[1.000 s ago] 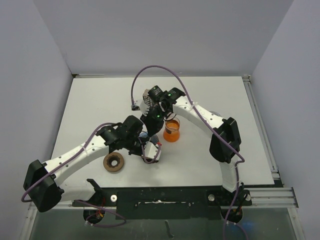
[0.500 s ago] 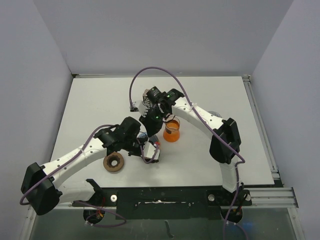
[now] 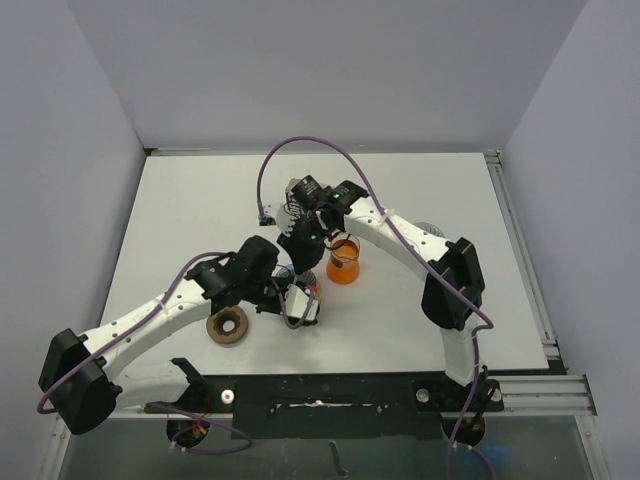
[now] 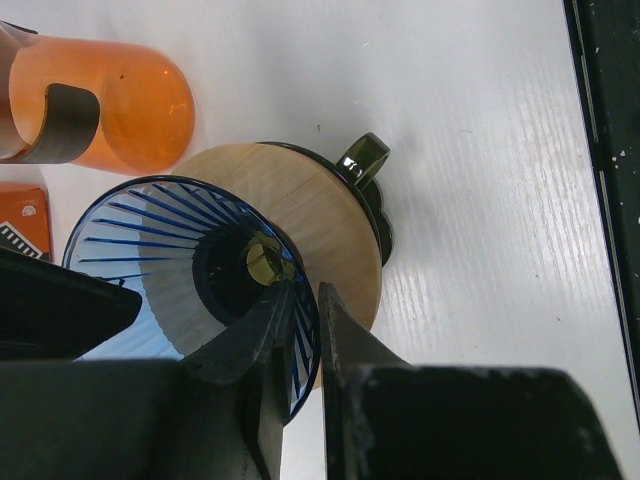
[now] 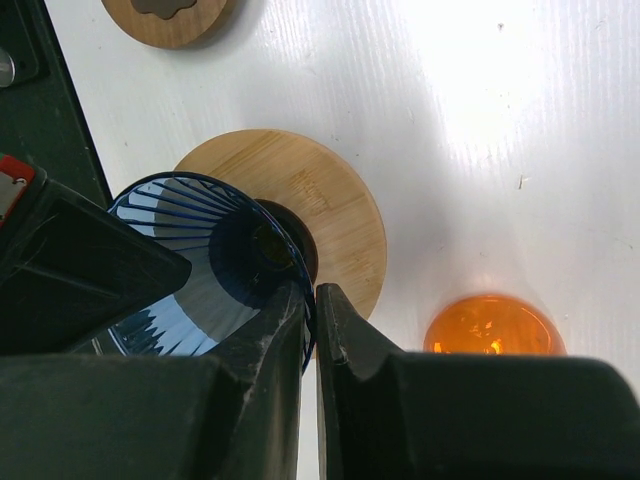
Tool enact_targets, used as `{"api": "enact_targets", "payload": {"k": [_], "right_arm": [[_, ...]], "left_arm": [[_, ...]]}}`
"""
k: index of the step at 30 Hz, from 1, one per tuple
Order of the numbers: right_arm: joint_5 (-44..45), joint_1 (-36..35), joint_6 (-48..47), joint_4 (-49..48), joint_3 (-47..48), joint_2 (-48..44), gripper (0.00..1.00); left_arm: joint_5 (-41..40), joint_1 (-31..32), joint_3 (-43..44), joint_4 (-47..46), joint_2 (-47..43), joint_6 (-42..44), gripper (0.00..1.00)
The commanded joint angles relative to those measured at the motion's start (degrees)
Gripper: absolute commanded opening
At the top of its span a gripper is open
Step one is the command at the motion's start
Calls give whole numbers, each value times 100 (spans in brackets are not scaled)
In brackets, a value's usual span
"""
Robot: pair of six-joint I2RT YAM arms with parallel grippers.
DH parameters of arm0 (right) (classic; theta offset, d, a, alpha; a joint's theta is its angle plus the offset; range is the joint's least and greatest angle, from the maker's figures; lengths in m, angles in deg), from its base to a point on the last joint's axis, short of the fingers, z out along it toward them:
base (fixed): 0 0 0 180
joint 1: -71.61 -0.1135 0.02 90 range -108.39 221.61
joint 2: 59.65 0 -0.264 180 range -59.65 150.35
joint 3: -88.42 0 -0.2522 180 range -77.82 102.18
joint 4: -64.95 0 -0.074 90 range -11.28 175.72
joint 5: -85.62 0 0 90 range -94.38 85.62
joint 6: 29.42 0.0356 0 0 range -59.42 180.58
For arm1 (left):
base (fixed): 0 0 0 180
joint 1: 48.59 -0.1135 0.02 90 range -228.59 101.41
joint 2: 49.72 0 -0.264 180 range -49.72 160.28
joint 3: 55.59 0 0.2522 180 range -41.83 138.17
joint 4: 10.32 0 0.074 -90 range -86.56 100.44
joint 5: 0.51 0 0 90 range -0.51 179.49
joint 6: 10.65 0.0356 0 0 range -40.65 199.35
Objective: Place the coffee filter in the dripper
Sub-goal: Place the coffee dripper in the dripper holder.
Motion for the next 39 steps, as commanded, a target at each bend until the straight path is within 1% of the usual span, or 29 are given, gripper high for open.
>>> {"api": "enact_targets", "payload": {"k": [1,14,27,30,35,39], "right_arm": [[550,-108,-230,204,-377,-1,2],[641,-162,-328,31,-731,-87,2],[671,-259,-416,-8,-872,-157,3],[667,-255,-408,29,-739,-161,4],[527,-171,-399,277,-192,-67,8],[440,-91,-401,400,70,-44,13]], "left_arm": [[-164,-24,-383,718,289,-122,0],[-276,68,-500,747,450,-103,0],[-329,117,-663,738,470,-128,0],[-352,117,-571,753,430,-157,0],[-398,117,-112,793,401,-181,0],[-474,117,215,813,468,-187,6]]}}
